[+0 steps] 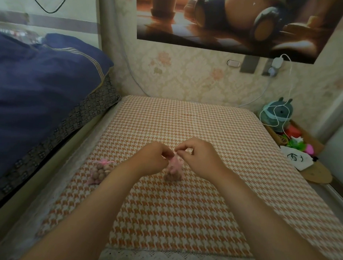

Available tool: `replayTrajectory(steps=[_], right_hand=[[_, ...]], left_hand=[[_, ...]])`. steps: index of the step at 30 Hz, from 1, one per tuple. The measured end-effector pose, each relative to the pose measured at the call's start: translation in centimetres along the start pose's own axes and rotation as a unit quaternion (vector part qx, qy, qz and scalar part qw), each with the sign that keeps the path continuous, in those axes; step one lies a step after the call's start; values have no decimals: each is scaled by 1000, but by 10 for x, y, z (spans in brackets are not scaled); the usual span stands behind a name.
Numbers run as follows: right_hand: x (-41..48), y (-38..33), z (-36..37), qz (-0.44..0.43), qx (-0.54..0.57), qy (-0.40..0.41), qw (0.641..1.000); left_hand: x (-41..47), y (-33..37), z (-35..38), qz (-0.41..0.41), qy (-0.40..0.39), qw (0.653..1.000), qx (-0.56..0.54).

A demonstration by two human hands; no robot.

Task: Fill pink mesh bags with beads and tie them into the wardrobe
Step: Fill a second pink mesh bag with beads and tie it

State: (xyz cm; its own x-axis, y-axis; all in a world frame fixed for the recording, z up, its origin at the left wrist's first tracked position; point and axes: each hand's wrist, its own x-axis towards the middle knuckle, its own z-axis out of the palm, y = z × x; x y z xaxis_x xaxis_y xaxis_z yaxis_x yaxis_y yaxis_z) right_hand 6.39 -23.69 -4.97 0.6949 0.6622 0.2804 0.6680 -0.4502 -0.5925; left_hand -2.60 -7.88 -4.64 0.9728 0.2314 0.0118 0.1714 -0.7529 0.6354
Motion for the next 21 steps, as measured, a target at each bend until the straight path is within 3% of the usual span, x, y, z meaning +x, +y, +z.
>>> replayTrajectory(steps=[3,10,21], right_hand=[[0,12,0,42,-20,13,999],[0,31,22,72,-150,-125,978],[10,39,31,86,-177,-132,972]], left_hand=[[3,-2,-4,-2,15,1000,5],[6,-7,-4,21,20,999,29],[9,-9,6,5,49,999,16]])
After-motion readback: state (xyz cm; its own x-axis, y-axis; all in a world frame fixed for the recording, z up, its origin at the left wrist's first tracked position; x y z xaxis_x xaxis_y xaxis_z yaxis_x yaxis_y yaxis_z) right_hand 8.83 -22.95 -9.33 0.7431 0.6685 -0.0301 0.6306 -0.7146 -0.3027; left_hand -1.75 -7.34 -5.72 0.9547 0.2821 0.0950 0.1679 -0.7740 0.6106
